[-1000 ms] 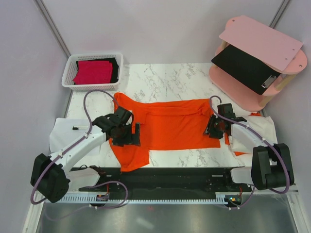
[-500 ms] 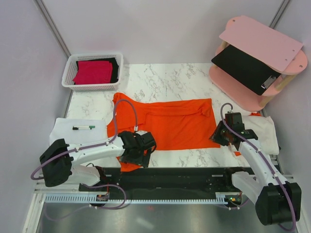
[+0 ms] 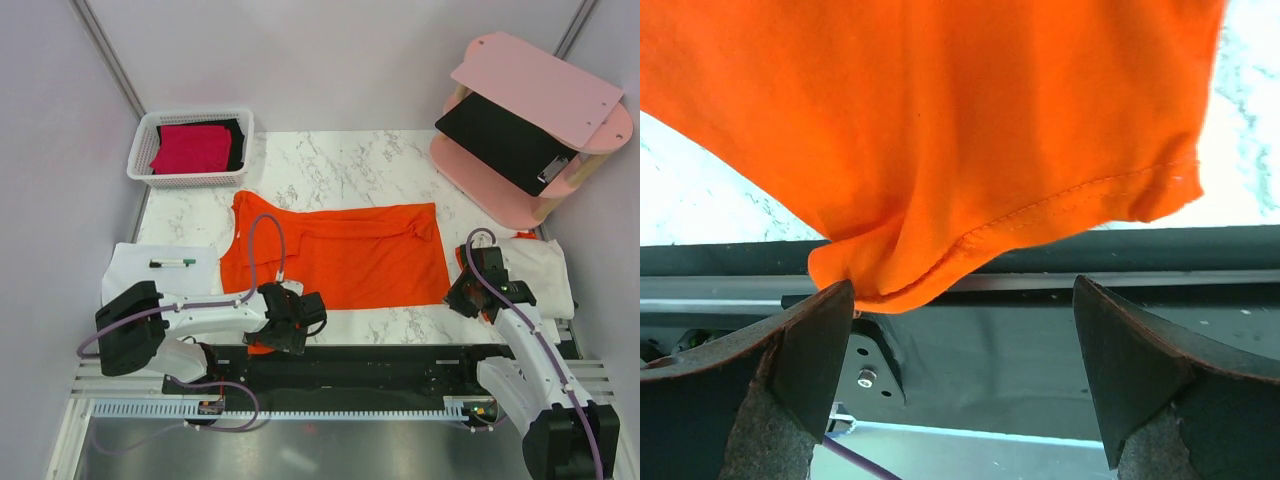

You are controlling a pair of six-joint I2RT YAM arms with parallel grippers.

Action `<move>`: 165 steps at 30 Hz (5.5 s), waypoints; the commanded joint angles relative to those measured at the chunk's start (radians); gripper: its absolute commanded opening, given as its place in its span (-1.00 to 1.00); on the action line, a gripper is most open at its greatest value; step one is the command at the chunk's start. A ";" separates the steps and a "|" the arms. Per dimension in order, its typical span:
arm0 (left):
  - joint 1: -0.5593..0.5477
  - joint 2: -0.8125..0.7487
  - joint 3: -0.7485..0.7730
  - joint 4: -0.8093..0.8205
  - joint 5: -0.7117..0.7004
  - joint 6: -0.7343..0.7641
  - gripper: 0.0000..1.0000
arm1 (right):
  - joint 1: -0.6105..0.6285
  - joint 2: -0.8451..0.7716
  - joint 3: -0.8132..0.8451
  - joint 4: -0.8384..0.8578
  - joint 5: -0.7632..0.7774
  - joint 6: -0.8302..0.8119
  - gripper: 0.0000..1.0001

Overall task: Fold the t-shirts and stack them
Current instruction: Grap the side of the flattened tshirt closest away from the robot with both arms, then fold the other side of the tshirt into a rectangle

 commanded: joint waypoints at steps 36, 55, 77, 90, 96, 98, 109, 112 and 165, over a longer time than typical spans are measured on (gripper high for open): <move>-0.028 0.055 -0.030 0.056 -0.174 -0.091 -0.96 | -0.004 0.064 0.005 -0.012 0.045 0.157 -0.24; -0.028 0.041 -0.030 0.053 -0.158 -0.092 -0.96 | -0.004 0.244 -0.036 0.215 0.068 0.157 -0.23; 0.038 0.007 0.313 -0.340 -0.333 -0.207 -0.96 | -0.004 0.248 0.165 0.230 0.019 -0.070 -1.00; 0.396 0.086 0.424 -0.214 -0.384 0.101 -0.96 | -0.004 0.569 0.316 0.368 0.036 -0.154 -1.00; 0.466 0.208 0.497 -0.168 -0.428 0.212 -0.96 | -0.004 0.695 0.388 0.402 0.013 -0.154 -1.00; 0.476 0.239 0.532 -0.163 -0.438 0.228 -0.96 | -0.006 0.721 0.404 0.405 0.013 -0.156 -1.00; 0.521 0.388 0.628 -0.104 -0.458 0.307 -0.96 | -0.012 0.843 0.545 0.398 0.020 -0.174 -0.97; 0.541 0.394 0.632 -0.085 -0.454 0.325 -0.96 | -0.014 0.902 0.583 0.392 0.017 -0.173 -0.95; 0.590 0.351 0.530 0.180 -0.197 0.423 -0.96 | 0.153 0.980 0.878 0.357 0.051 -0.436 -1.00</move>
